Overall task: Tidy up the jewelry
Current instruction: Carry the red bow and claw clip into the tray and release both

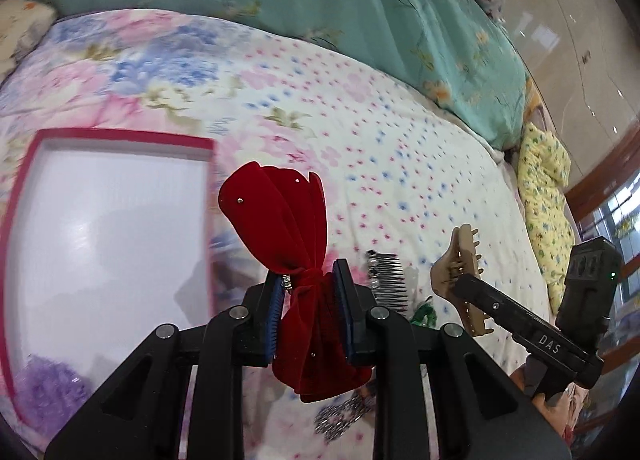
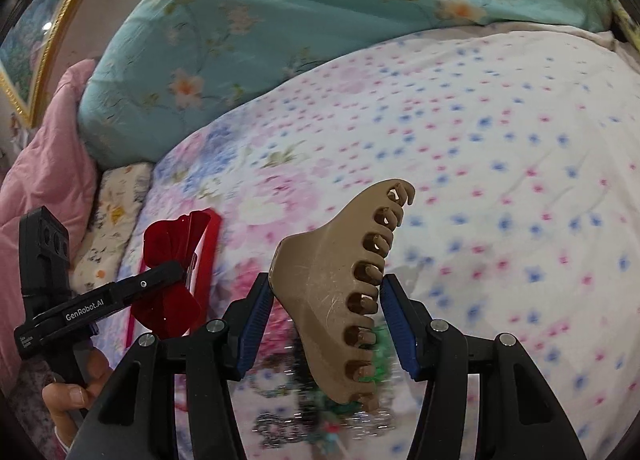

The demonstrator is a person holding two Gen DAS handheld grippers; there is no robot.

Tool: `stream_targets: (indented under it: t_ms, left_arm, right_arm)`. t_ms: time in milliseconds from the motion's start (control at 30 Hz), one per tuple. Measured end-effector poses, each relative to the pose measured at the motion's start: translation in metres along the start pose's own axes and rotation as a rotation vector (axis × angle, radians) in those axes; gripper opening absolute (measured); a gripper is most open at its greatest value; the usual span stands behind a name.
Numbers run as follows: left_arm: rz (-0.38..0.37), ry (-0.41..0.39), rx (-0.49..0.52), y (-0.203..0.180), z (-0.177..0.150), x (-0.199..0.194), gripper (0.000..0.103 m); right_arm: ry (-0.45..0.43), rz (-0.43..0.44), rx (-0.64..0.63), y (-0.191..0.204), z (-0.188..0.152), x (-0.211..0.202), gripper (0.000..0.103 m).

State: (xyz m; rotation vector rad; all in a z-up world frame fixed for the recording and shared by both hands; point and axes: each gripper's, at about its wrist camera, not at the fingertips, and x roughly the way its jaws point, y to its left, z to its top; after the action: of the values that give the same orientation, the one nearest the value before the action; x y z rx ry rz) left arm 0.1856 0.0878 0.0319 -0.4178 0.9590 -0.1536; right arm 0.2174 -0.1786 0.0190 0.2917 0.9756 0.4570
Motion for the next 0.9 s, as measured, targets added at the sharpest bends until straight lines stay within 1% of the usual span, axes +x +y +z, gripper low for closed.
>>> stream_targets:
  t_ms: [233,533,733,900]
  left_arm:
    - [0.039,-0.041,-0.064,0.043,-0.009,-0.030,0.021]
    - [0.091,-0.079,-0.126,0.092,-0.009,-0.051,0.021]
    - [0.110,-0.101,-0.150,0.118,-0.002,-0.056,0.021]
    - [0.127,-0.111,-0.172,0.142,0.010,-0.050,0.021]
  right_arm:
    - [0.041,0.067,-0.072,0.048,-0.004,0.021,0.056]
    - [0.087,0.144,-0.164,0.109,-0.007,0.054,0.056]
    - [0.111,0.185,-0.213,0.144,-0.004,0.082,0.056]
    - [0.137,0.207,-0.253,0.171,-0.001,0.112,0.056]
